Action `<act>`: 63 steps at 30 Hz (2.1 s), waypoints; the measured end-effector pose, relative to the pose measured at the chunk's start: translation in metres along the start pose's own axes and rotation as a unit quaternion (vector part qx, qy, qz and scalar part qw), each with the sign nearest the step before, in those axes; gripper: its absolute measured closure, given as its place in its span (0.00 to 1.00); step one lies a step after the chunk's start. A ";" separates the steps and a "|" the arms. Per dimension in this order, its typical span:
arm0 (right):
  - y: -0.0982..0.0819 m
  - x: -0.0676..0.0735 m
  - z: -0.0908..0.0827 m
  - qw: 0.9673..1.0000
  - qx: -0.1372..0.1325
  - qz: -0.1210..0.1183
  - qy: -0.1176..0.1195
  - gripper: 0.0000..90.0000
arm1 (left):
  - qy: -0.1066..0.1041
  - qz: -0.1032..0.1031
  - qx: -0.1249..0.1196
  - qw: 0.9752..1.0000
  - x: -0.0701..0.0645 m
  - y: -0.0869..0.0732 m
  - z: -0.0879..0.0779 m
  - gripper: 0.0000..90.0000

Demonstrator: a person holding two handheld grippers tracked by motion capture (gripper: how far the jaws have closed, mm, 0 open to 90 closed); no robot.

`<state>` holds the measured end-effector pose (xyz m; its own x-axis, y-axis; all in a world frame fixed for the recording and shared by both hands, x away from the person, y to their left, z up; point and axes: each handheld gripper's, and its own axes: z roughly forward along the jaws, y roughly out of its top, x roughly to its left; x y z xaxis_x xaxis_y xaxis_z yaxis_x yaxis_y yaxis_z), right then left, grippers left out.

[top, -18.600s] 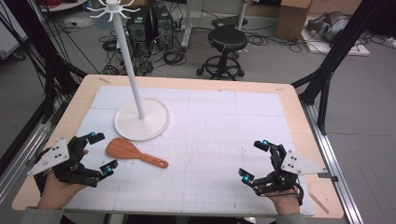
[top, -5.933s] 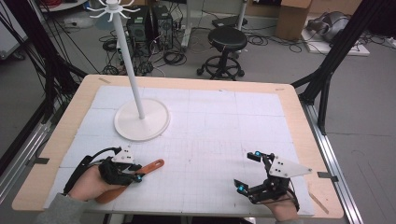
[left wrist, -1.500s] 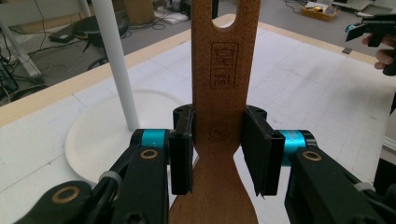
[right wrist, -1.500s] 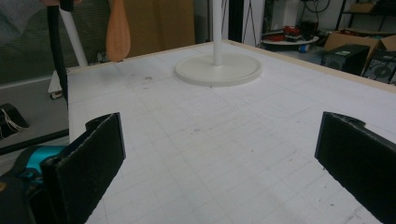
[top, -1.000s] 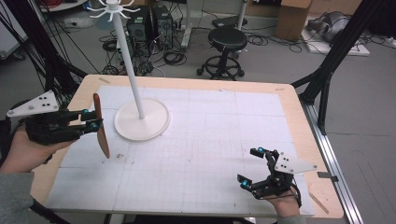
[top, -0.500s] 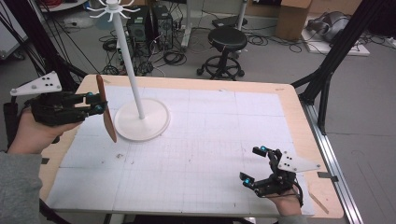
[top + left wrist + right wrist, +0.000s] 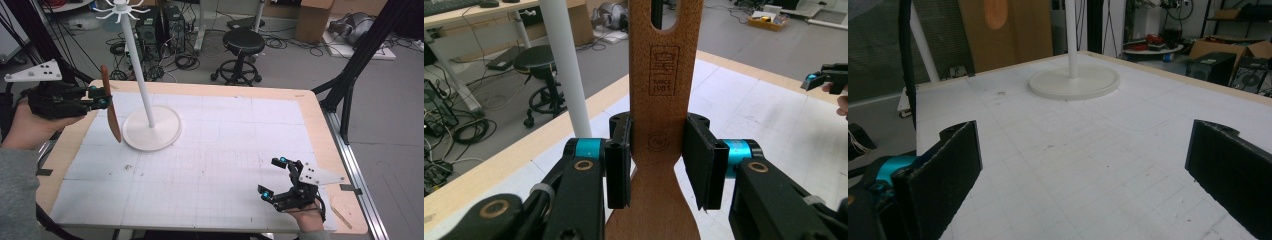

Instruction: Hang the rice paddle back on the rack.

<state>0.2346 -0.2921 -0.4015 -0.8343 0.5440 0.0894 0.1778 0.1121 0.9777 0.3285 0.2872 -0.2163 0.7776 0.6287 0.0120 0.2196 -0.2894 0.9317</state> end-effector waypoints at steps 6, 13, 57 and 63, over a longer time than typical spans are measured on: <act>0.000 -0.001 0.000 1.000 -0.005 -0.003 0.001 0.01 | -0.002 -0.004 -0.004 1.000 0.004 0.009 0.002 0.72; 0.001 -0.001 -0.002 1.000 -0.011 0.001 -0.002 0.01 | 0.001 -0.005 -0.014 1.000 0.008 0.022 -0.002 0.72; 0.001 -0.004 -0.003 1.000 -0.023 0.004 0.002 0.01 | 0.039 -0.029 -0.013 0.999 0.042 0.080 -0.003 0.72; 0.001 -0.004 -0.004 1.000 -0.025 0.006 0.002 0.01 | 0.048 -0.039 -0.024 0.998 0.045 0.081 -0.001 0.72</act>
<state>0.2359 -0.2975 -0.3998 -0.8343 0.5418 0.1019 0.1614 0.0634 0.9848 0.3804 0.2926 -0.1397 0.6992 0.7143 -0.0288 0.2465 -0.2030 0.9476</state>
